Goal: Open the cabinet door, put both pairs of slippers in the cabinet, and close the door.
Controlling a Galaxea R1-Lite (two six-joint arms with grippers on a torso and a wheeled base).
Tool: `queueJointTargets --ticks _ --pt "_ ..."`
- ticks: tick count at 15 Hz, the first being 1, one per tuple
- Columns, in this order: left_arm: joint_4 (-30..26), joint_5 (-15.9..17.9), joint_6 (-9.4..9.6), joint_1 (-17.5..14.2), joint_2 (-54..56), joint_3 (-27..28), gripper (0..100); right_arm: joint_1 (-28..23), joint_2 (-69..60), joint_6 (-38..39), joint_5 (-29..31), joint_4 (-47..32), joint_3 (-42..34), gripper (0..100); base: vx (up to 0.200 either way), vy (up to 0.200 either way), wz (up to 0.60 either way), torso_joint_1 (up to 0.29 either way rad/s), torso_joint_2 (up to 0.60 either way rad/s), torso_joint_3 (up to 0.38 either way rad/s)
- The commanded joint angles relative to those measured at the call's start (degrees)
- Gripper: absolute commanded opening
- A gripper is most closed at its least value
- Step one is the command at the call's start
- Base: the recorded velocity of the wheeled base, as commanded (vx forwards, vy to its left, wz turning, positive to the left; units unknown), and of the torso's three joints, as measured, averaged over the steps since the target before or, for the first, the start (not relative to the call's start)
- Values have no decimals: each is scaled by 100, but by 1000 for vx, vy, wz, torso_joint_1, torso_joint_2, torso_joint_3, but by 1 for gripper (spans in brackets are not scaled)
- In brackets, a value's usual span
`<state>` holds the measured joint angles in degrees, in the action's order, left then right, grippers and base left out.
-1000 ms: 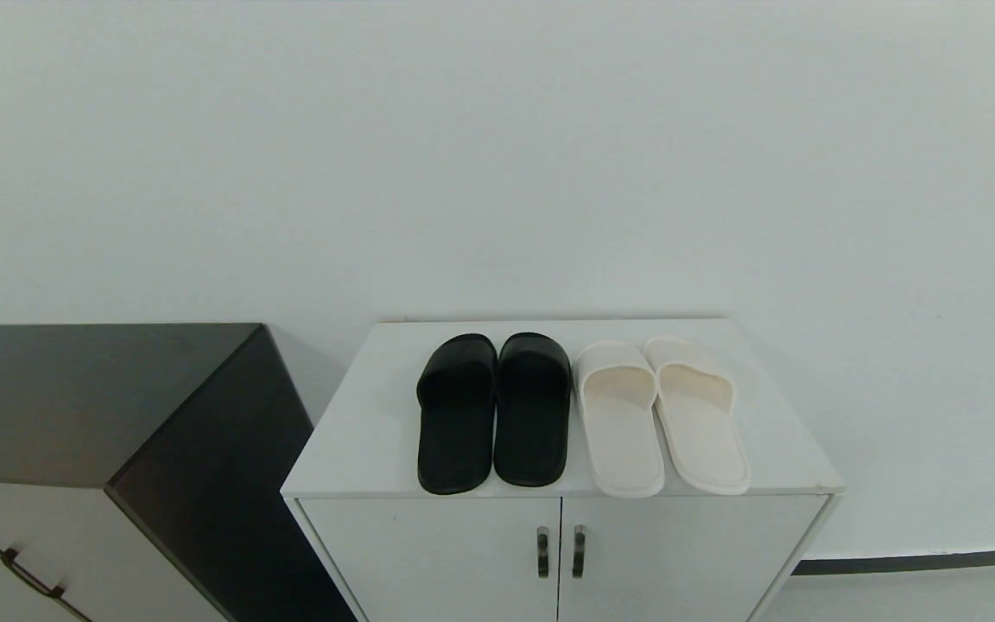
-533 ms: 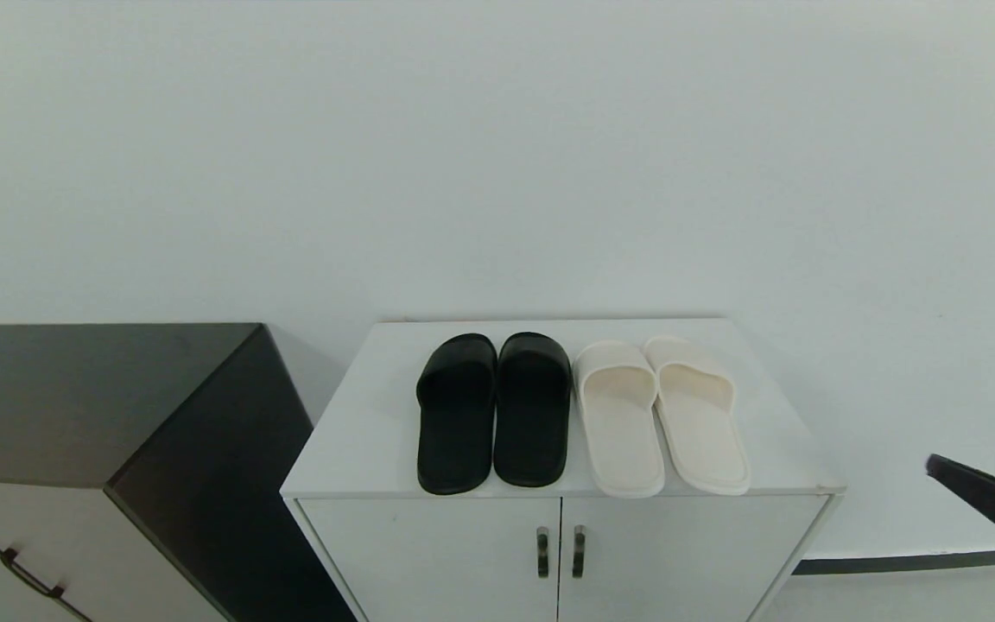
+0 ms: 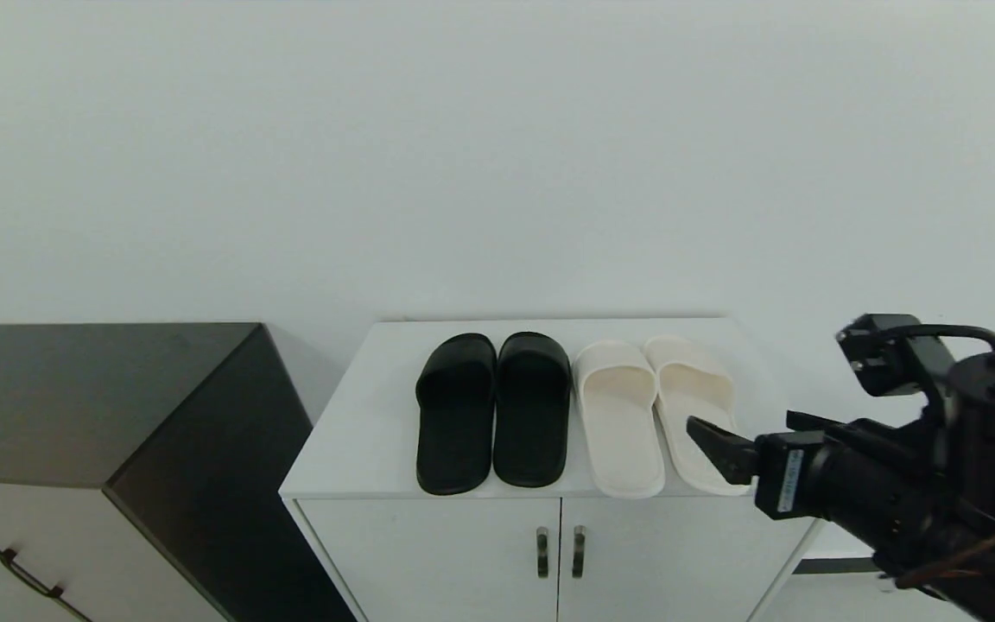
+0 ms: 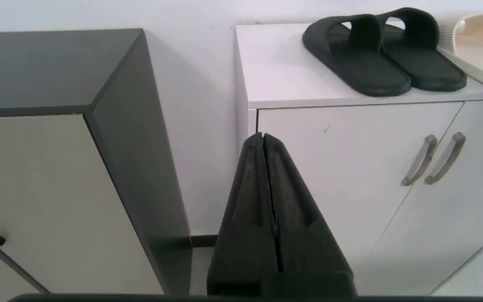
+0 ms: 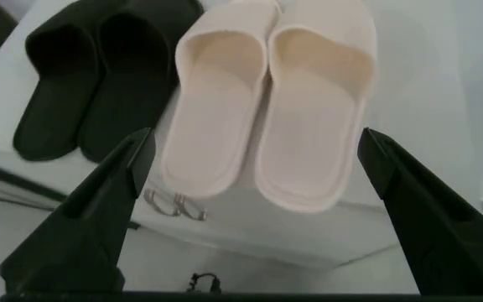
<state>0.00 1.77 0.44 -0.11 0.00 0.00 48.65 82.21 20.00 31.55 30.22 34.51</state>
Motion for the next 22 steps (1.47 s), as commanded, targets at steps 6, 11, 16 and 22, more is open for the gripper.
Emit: queueJointTargets --ticks 6,11,16,22 --pt "0 -1 0 2 -9 0 0 -313 2194 -93 827 1416 486 100 0 0 0 0 0 0" --pt "9 -1 0 2 -9 0 0 -400 2651 -181 827 1452 943 100 0 0 0 0 0 0" --pt "0 -1 -9 2 -9 0 0 -761 3125 -726 651 2014 1304 100 0 0 0 0 0 0" --pt "9 -1 -9 2 -9 0 0 -875 3503 -779 493 2058 1752 100 0 0 0 0 0 0"
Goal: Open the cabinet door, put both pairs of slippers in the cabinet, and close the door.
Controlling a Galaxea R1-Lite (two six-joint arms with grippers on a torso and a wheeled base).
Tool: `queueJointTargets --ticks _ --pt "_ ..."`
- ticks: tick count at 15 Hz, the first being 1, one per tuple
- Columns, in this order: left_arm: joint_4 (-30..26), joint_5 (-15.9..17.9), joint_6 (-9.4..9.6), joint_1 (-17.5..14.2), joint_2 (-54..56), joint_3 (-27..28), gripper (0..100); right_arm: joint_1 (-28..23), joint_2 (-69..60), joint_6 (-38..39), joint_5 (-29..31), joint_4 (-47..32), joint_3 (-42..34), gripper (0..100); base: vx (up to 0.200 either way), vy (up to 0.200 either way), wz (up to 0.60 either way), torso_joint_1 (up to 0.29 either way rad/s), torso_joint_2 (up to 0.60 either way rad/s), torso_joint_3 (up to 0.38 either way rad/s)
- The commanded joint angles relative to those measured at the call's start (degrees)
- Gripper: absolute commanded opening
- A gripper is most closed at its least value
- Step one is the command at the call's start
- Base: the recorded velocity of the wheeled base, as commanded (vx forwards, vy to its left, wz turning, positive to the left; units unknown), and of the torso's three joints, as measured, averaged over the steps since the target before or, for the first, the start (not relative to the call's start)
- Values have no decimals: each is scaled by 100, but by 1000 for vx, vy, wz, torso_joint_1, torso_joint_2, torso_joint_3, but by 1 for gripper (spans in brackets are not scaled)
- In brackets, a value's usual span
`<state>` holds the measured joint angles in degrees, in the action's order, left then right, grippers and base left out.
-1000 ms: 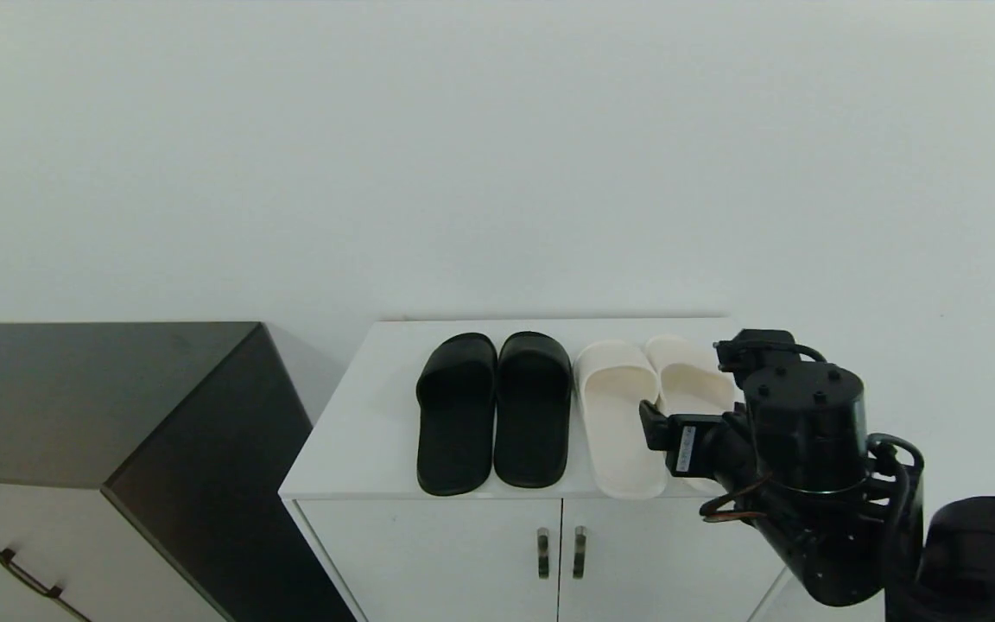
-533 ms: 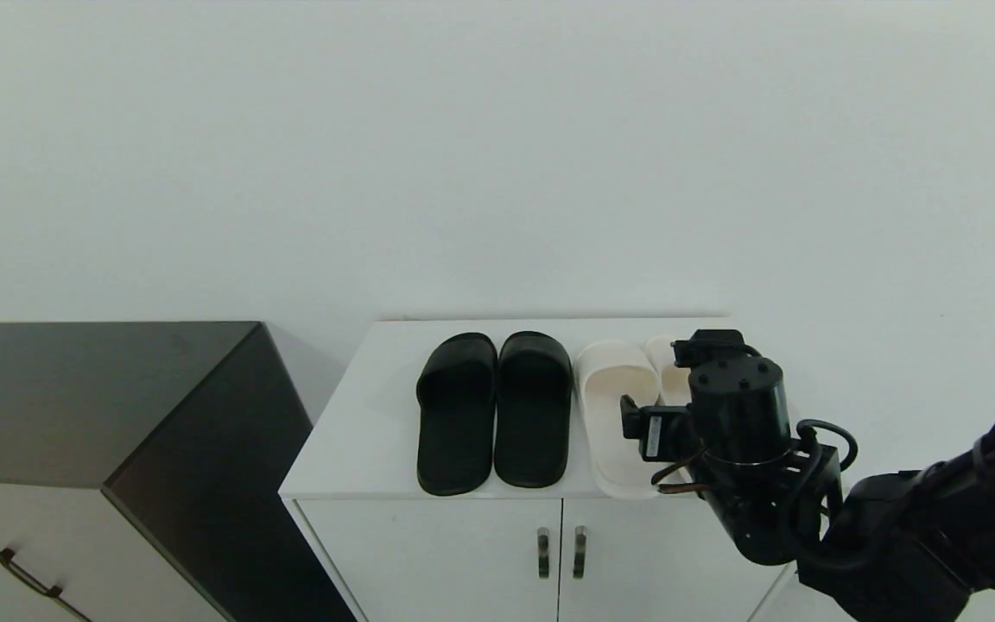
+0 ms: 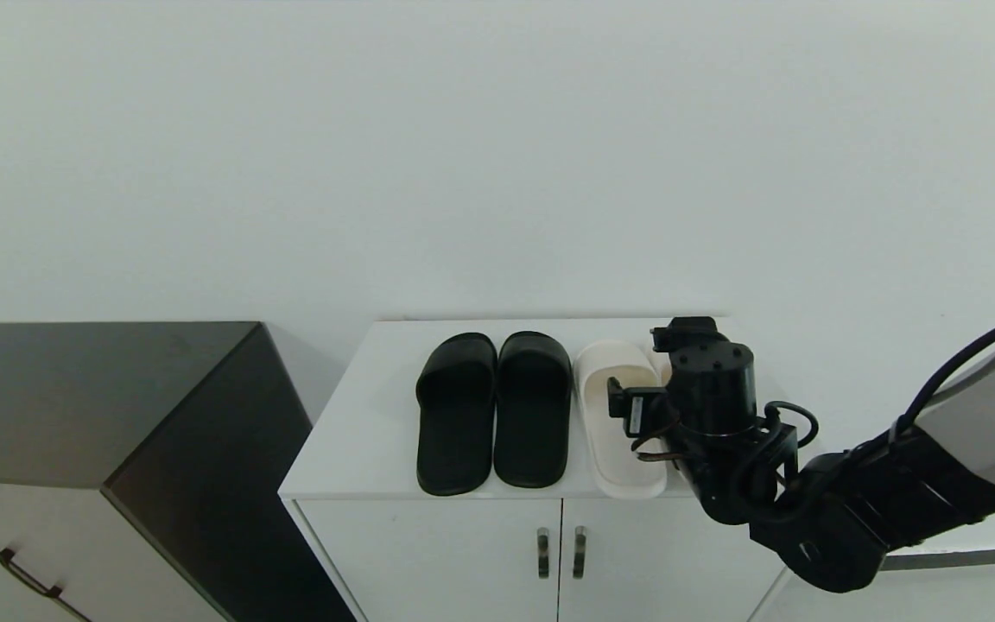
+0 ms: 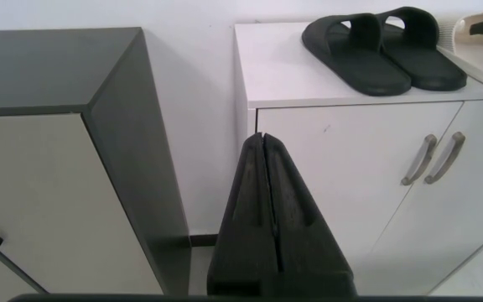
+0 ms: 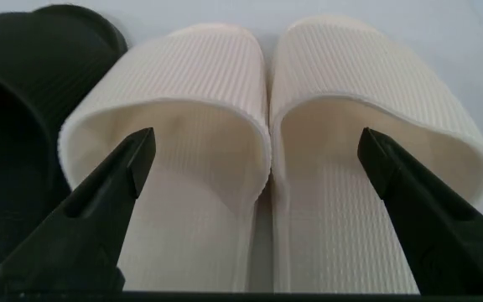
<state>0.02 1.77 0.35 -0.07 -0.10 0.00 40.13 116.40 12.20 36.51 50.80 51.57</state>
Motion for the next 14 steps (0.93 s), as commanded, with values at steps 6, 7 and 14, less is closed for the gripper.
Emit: queueJointTargets --ticks 6,7,14 --pt "-2 -1 0 -1 1 0 0 -164 340 -25 -65 -9 319 0 0 0 0 0 0 0" --pt "-2 -1 0 -1 1 0 0 -164 349 -25 -74 -9 345 0 0 0 0 0 0 0" --pt "6 -1 0 -1 1 0 0 -164 182 -34 -39 18 161 0 0 0 0 0 0 0"
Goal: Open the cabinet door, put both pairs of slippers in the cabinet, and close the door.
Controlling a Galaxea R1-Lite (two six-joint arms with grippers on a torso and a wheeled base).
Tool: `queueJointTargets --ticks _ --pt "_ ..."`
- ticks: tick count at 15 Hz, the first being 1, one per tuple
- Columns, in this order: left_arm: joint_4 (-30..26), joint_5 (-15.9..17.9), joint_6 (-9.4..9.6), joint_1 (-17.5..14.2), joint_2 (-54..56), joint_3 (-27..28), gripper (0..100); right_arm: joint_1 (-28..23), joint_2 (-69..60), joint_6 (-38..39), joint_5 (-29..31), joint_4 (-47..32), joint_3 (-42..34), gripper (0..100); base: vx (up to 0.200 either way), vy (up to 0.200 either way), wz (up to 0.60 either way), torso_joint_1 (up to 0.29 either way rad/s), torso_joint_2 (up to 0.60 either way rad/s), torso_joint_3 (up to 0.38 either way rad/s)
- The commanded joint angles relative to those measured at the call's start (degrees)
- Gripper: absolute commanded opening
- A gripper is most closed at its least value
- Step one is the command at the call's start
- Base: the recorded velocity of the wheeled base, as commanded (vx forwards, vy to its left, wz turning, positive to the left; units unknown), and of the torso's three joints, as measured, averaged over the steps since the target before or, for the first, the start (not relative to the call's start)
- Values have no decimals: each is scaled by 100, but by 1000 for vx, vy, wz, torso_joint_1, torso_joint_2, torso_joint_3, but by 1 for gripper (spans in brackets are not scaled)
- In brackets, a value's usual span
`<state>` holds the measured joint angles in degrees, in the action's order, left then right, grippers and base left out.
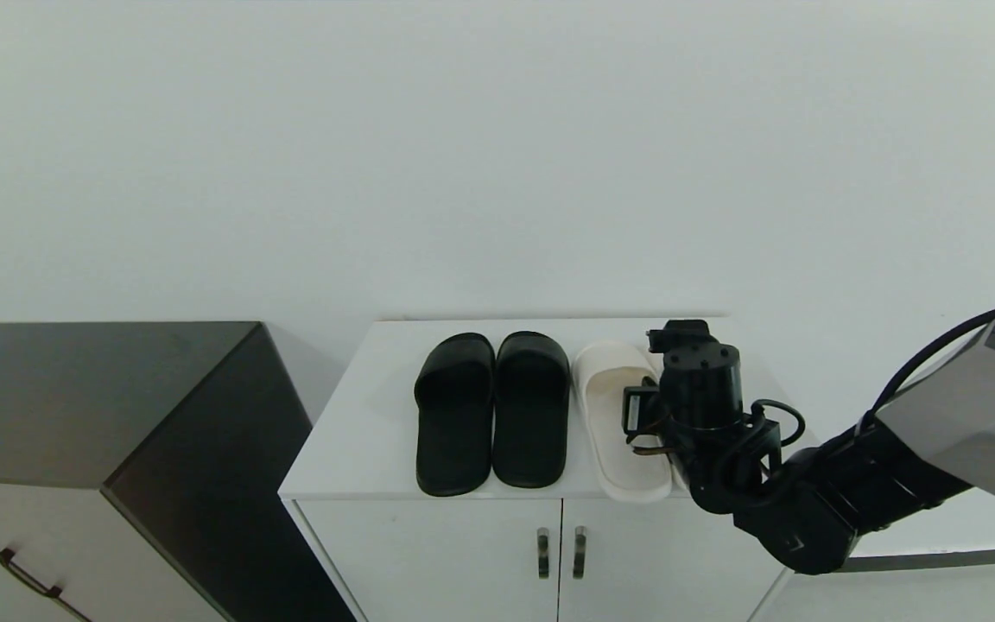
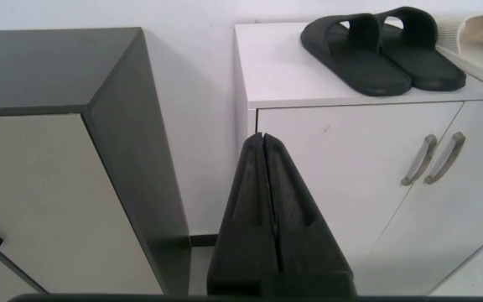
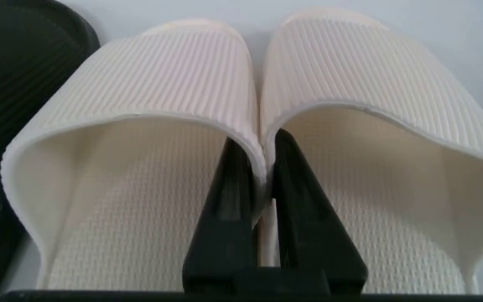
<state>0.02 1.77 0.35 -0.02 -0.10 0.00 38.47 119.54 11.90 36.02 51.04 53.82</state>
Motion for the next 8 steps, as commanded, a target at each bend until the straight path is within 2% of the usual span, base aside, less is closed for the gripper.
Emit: queueJointTargets --ticks 1,5,8 --pt "6 -1 0 -6 1 0 0 -7 -229 -38 19 -7 -153 0 0 0 0 0 0 0" --pt "-2 -1 0 -6 1 0 0 134 -1469 -109 -122 -7 -935 0 0 0 0 0 0 0" --pt "-2 -1 0 -6 1 0 0 512 -2260 -293 -851 -42 -1453 0 0 0 0 0 0 0"
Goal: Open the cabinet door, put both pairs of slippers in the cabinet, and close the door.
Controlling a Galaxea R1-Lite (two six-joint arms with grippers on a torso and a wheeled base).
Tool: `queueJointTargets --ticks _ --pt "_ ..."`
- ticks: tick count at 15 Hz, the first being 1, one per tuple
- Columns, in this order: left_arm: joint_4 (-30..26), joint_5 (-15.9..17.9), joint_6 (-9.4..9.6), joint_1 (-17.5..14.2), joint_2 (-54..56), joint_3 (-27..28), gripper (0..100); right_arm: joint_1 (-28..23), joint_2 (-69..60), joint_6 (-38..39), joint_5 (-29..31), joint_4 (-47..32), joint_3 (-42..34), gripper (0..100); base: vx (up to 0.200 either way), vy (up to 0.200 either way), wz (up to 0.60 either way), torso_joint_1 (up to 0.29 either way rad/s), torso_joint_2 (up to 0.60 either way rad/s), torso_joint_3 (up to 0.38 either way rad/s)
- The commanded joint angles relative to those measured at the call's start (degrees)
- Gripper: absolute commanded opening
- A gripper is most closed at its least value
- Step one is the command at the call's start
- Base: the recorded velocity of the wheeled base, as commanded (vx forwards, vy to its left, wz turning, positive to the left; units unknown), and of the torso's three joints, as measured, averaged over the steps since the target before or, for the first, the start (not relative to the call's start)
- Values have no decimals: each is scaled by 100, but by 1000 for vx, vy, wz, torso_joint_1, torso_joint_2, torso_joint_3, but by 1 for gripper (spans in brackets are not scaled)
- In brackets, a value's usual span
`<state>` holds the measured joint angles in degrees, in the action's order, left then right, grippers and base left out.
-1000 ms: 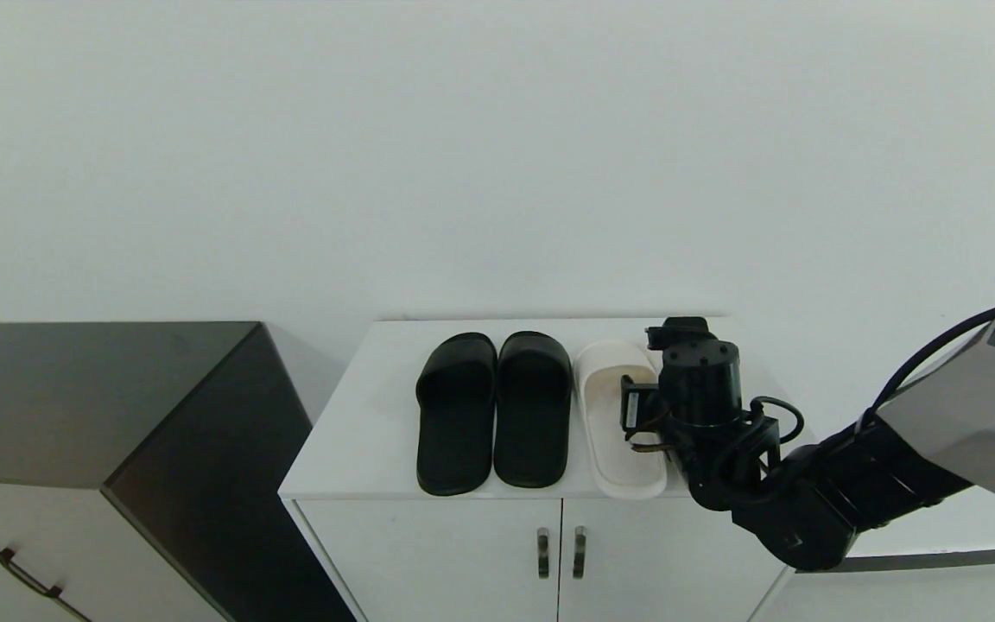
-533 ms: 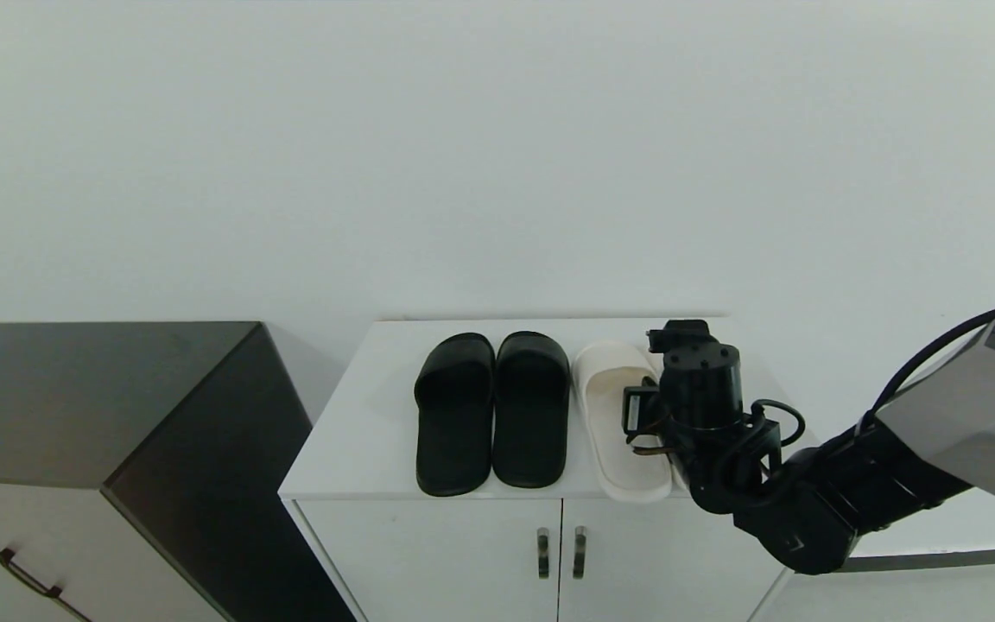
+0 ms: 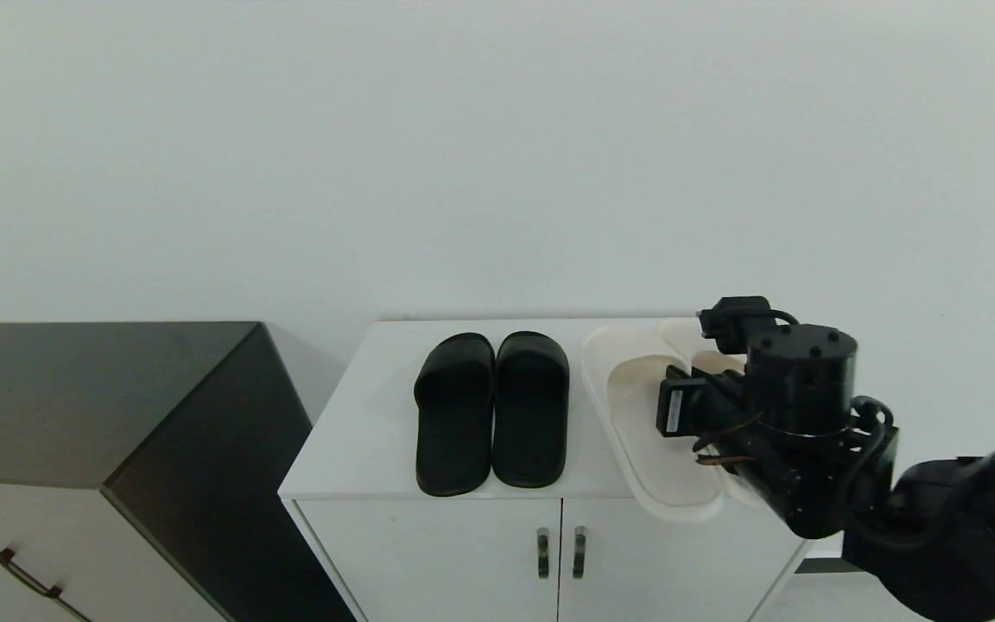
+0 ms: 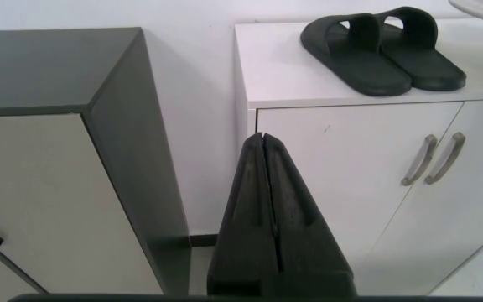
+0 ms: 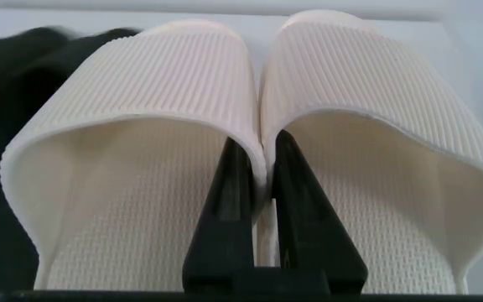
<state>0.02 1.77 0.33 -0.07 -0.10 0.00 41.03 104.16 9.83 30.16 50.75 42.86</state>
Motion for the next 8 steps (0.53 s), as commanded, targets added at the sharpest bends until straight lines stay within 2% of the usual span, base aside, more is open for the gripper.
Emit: queueJointTargets --ticks 1,3,8 --pt "6 -1 2 -1 1 0 0 493 -932 -139 -643 -12 -595 0 0 0 0 0 0 0" --pt "-2 -1 2 -1 1 0 0 871 -1161 -139 -1091 -21 -955 0 0 0 0 0 0 0" --pt "-2 -1 2 -1 1 0 0 889 -1099 -139 -1249 -12 -1017 0 0 0 0 0 0 0"
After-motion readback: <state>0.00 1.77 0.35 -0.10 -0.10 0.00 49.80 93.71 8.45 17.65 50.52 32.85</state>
